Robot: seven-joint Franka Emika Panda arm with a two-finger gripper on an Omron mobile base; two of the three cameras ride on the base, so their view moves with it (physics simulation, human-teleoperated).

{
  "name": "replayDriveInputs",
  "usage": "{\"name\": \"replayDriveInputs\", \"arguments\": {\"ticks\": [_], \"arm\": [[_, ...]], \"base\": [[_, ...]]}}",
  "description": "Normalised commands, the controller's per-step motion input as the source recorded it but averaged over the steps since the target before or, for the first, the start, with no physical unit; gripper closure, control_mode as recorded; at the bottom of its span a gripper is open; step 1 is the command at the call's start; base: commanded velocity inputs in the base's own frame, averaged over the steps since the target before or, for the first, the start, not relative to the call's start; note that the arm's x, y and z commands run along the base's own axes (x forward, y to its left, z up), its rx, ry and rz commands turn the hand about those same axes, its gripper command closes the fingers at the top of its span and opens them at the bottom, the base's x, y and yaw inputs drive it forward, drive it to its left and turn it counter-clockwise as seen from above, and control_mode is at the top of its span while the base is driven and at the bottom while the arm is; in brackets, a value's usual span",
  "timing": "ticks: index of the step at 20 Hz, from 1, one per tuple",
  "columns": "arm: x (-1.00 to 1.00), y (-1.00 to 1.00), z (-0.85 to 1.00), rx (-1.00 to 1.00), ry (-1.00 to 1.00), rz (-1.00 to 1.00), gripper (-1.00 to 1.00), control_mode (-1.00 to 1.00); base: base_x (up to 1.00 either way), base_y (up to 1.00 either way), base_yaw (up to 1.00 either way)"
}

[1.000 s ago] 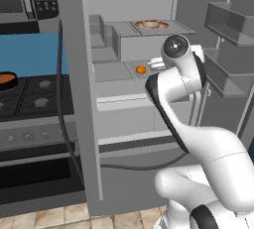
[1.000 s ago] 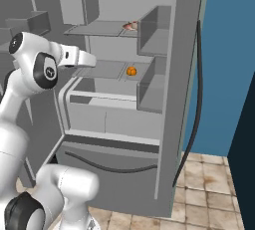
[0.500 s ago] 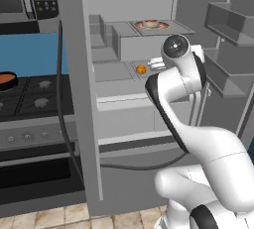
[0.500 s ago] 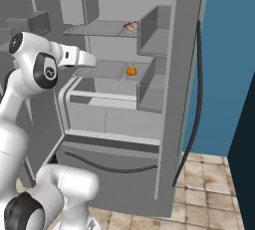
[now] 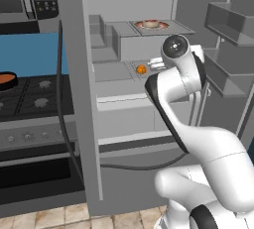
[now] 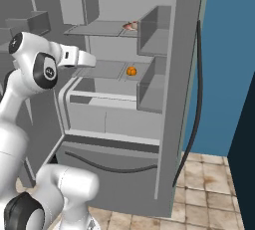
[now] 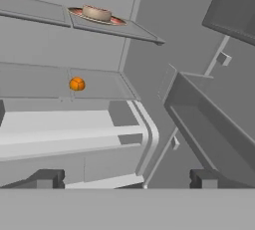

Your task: Retrieve the steak from the fridge and place it on the saucepan with marinade on the stove.

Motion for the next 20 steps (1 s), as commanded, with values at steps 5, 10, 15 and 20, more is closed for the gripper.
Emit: {"name": "replayDriveInputs", "arguments": {"ticks": [5,10,15,20], "arm": [[0.00,0.00,0.00,0.00,0.00,0.00,-1.00,1.00],[0.00,0.00,0.00,0.00,0.00,0.00,-1.00,1.00],[0.00,0.00,0.00,0.00,0.00,0.00,-1.00,1.00],[0.00,0.00,0.00,0.00,0.00,0.00,-1.00,1.00]], "base": [[0.04,0.00,0.00],[0.33,0.00,0.00],[0.51,0.00,0.00],[0.52,0.00,0.00]]}}
